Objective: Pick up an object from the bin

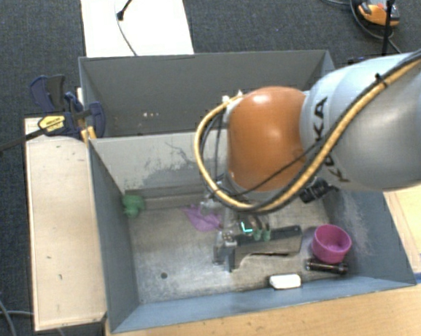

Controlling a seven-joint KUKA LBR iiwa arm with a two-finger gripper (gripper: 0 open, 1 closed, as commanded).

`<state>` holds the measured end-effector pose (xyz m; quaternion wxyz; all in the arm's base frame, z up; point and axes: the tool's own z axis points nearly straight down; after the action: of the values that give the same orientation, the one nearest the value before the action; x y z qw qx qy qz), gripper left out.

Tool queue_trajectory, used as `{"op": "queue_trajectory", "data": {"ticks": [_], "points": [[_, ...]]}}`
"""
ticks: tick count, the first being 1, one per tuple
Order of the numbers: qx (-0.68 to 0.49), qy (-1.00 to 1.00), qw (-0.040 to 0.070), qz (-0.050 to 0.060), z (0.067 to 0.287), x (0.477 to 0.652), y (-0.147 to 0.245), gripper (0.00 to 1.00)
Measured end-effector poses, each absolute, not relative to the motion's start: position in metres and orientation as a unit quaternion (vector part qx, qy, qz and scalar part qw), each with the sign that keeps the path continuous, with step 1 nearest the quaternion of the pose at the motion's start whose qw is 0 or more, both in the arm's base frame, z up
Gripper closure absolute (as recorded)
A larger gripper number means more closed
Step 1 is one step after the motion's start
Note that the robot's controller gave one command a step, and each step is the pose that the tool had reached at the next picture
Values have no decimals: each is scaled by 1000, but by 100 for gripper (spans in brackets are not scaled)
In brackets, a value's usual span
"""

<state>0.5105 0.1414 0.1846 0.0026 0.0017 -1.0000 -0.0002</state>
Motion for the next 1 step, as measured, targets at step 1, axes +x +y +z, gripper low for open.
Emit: {"op": "queue_trajectory", "data": {"ticks": [1], "points": [[0, -1000, -1, -1, 188, 512, 141, 0]]}}
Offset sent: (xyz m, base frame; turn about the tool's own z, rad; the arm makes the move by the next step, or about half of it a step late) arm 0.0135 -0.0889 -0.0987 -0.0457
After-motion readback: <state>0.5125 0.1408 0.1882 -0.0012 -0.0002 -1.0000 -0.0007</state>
